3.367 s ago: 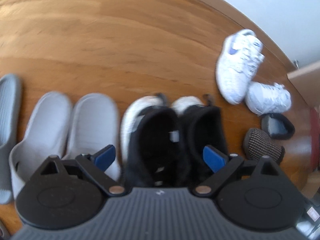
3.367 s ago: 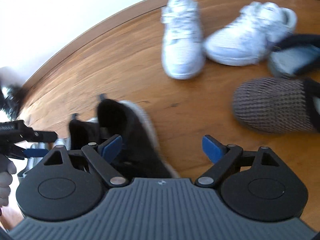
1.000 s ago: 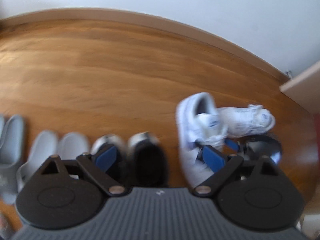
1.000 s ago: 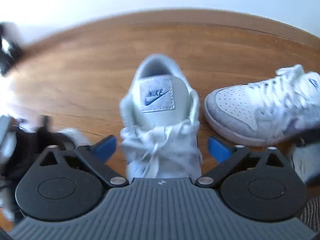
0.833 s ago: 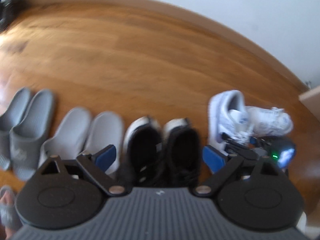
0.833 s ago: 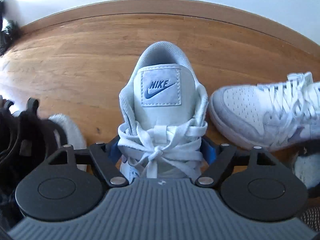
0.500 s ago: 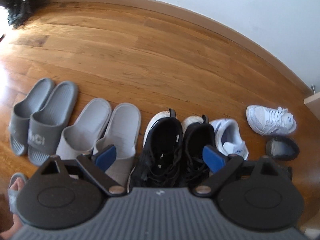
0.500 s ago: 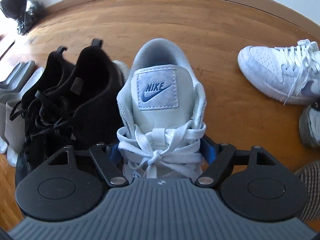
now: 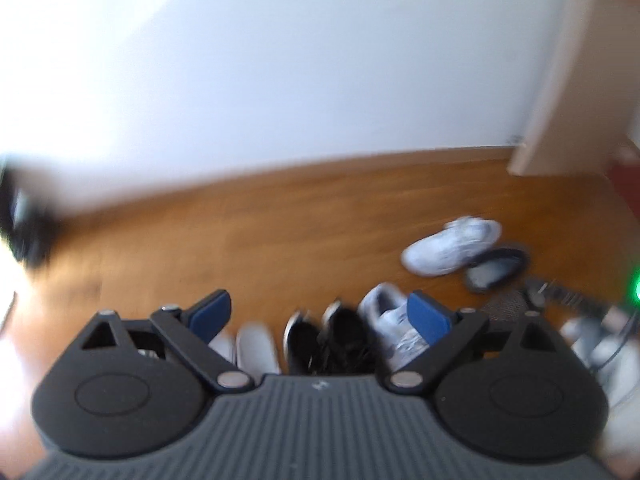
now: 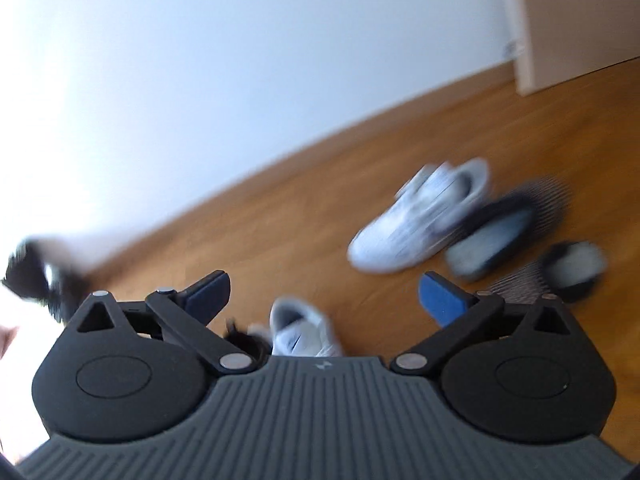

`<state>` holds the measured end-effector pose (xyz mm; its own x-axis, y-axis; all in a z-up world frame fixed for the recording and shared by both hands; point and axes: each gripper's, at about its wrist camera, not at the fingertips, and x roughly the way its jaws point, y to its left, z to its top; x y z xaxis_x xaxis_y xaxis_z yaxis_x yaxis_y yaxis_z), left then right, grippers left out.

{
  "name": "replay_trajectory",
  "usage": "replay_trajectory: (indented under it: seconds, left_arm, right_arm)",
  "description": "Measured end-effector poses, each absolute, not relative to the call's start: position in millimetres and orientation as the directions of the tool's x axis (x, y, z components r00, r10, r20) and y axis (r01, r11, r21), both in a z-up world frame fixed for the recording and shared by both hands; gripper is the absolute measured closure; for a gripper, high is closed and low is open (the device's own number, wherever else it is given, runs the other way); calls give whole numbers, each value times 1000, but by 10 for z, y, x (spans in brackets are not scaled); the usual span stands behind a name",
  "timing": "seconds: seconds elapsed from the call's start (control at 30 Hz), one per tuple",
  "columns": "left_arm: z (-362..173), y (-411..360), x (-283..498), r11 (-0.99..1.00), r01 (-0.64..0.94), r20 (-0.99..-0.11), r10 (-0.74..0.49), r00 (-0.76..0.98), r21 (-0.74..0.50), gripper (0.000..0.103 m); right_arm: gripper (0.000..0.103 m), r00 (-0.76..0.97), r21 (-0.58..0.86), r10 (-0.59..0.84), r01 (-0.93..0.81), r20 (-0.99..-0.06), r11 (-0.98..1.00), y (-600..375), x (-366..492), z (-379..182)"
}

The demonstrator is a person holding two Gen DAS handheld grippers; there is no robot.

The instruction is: Organize scattered shoes

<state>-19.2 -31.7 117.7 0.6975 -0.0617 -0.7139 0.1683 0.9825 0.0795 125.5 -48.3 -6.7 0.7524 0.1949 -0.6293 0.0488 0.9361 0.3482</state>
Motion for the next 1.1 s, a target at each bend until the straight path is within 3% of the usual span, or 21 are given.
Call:
replay_trajectory:
  seconds: [0.17, 0.3, 0.53, 0.73, 0.93, 1.1]
  left_arm:
    - [1130, -739, -189, 913, 345, -632, -138, 763, 217, 0]
    - [393, -1049, 465, 878, 367, -657, -85, 749, 306, 1]
    - [-1148, -1694, 1790, 847, 450, -742, -105, 662, 282, 1]
    - [-2315, -2230, 2707, 777, 586, -780, -214, 588, 229, 2]
    - [-2862, -2819, 3271, 620, 751, -780, -346, 522, 228, 2]
    - [-3197, -3165, 3581, 509, 832, -795, -400, 456, 221, 2]
  right_arm:
    - [1, 787, 146, 56, 44, -614, 988, -825, 888, 667]
    - [1, 765, 112, -18, 118, -644, 987, -1150, 867, 622]
    - [1, 682, 123, 0, 132, -731, 984, -1547, 1170, -92]
    - [1, 636, 188, 51, 150, -770, 971, -1569, 1488, -948]
    - [1, 574, 155, 99, 49, -813, 987, -1479, 1665, -1517]
    - [1, 490, 185, 123, 81, -863, 979, -1549, 1687, -1842]
